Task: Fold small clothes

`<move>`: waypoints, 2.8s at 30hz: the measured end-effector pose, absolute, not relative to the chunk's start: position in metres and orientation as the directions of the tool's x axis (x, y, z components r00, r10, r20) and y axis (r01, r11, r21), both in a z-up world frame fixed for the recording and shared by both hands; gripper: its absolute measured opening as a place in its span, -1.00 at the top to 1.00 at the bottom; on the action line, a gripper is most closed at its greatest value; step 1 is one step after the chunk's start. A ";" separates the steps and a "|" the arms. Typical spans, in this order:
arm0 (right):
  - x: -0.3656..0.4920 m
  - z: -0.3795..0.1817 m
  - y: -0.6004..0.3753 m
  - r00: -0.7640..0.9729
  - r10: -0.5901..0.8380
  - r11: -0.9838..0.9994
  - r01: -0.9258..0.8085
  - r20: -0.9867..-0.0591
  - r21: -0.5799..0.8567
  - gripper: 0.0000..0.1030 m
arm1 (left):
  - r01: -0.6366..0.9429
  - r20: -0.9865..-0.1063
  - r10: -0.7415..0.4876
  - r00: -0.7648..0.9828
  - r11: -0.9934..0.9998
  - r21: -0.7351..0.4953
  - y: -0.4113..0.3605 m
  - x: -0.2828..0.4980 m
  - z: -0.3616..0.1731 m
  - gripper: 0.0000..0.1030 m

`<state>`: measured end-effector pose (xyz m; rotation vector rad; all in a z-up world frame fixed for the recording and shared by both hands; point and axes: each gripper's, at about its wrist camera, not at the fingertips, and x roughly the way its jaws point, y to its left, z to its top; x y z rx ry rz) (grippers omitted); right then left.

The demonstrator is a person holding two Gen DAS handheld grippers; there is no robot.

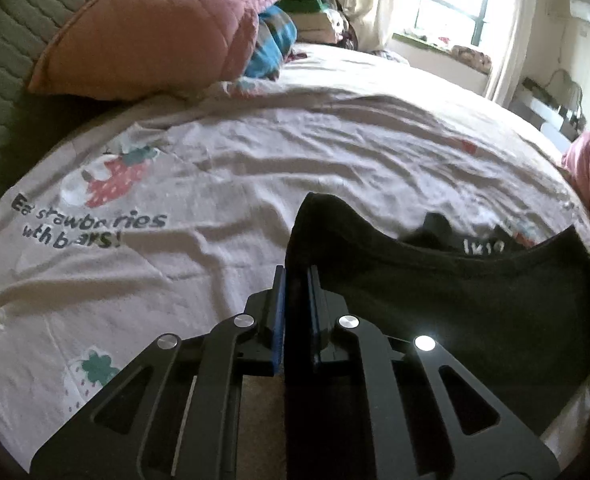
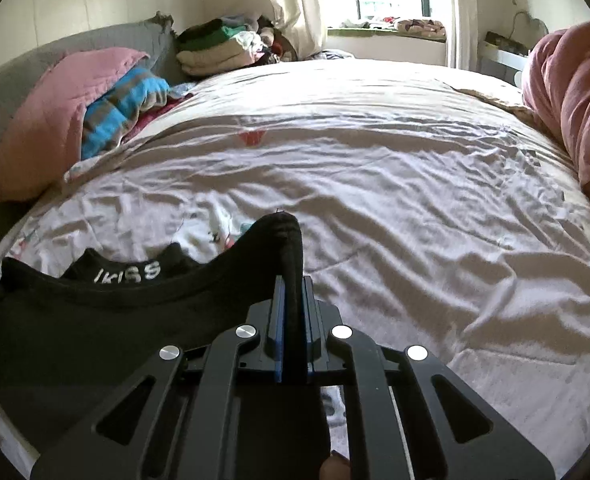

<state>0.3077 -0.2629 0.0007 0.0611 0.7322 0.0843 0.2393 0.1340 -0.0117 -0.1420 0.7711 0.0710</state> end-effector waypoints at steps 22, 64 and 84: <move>0.276 -0.017 -0.265 0.703 0.003 0.999 0.029 -0.711 0.034 0.36 | -0.159 -0.750 0.067 0.658 0.986 -0.052 0.132 0.221 -0.029 0.29; 0.165 -0.028 -0.227 0.577 0.164 0.977 -0.205 -0.800 0.053 -0.26 | -0.032 -0.804 -0.081 0.589 0.992 -0.124 0.055 0.137 -0.037 -0.50; 0.141 0.001 -0.151 0.625 0.259 0.924 -0.382 -0.736 0.001 -0.81 | -0.130 -0.795 -0.036 0.606 0.981 -0.144 0.089 0.129 -0.022 -0.81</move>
